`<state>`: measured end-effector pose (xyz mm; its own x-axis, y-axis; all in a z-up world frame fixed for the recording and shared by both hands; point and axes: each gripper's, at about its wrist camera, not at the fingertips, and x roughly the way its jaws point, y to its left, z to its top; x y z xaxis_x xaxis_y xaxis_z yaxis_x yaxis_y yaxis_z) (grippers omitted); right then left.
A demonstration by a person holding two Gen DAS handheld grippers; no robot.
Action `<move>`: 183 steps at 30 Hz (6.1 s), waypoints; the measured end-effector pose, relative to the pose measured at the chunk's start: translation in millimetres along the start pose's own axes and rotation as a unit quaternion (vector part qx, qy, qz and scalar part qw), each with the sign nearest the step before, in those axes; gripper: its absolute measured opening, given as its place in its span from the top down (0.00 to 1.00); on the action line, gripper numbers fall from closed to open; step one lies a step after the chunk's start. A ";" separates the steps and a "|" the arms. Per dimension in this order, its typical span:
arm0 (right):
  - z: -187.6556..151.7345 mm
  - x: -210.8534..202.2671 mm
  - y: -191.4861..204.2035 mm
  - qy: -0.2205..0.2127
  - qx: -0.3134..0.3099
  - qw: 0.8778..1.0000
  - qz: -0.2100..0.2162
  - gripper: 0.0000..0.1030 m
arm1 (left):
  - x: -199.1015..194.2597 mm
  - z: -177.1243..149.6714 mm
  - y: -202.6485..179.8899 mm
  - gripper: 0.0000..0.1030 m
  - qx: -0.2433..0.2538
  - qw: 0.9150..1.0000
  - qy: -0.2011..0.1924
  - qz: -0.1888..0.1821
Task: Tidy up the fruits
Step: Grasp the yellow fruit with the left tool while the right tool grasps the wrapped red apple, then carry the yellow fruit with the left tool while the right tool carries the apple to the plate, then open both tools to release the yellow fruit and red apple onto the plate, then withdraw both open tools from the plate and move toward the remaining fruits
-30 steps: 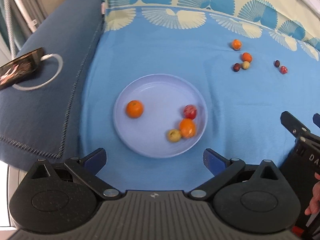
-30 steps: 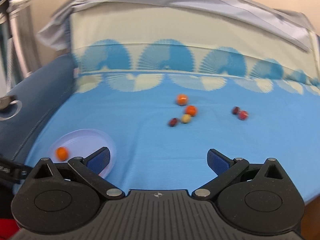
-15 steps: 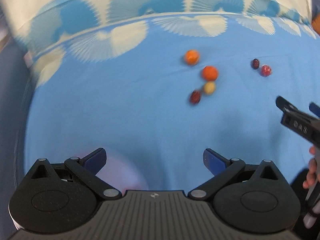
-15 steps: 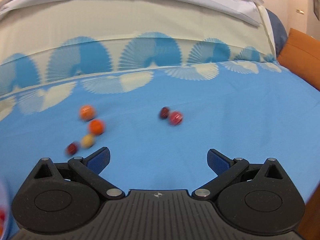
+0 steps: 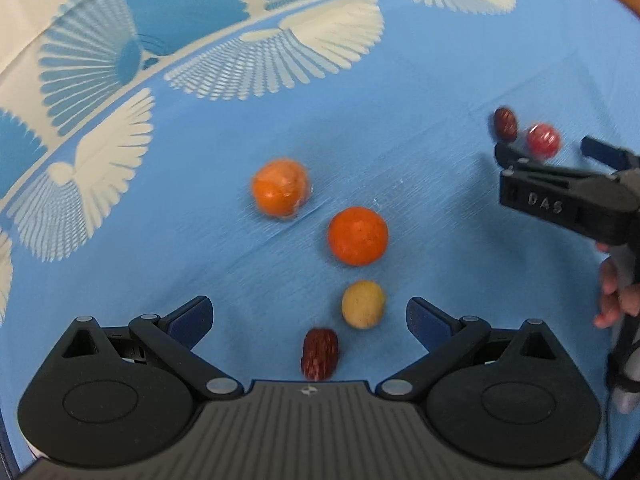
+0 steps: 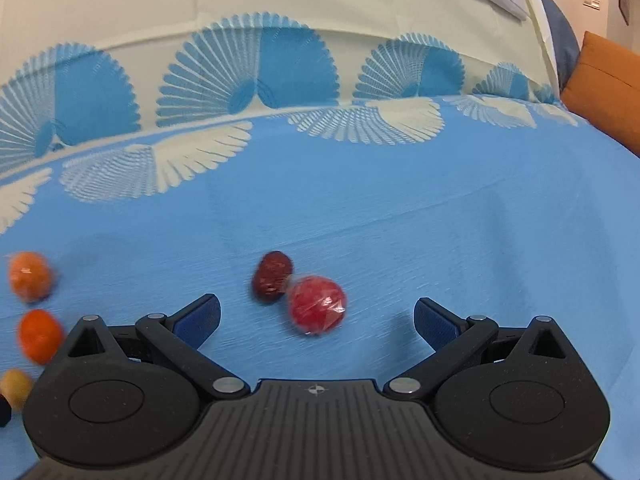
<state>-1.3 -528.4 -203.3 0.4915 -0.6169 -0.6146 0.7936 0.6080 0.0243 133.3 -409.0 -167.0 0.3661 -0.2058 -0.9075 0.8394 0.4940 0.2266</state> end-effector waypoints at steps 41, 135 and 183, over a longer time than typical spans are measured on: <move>-40.5 -288.8 42.8 -0.093 -0.105 0.967 0.213 0.69 | -240.9 -235.4 121.1 0.73 -0.223 0.972 -0.001 0.077; -113.9 -403.5 182.9 0.021 -0.285 0.901 0.326 0.68 | -239.9 -353.0 165.2 0.73 -0.345 0.937 -0.029 0.039; -123.8 -395.9 202.4 0.046 -0.329 0.891 0.309 0.01 | -244.5 -360.4 151.7 0.00 -0.320 0.944 -0.023 0.079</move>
<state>-79.6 -99.2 -52.6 0.7066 -0.0383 -0.7066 -0.0146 0.9975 -0.0687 26.3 20.7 -38.2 0.4961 -0.1161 -0.8604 0.3642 0.9274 0.0848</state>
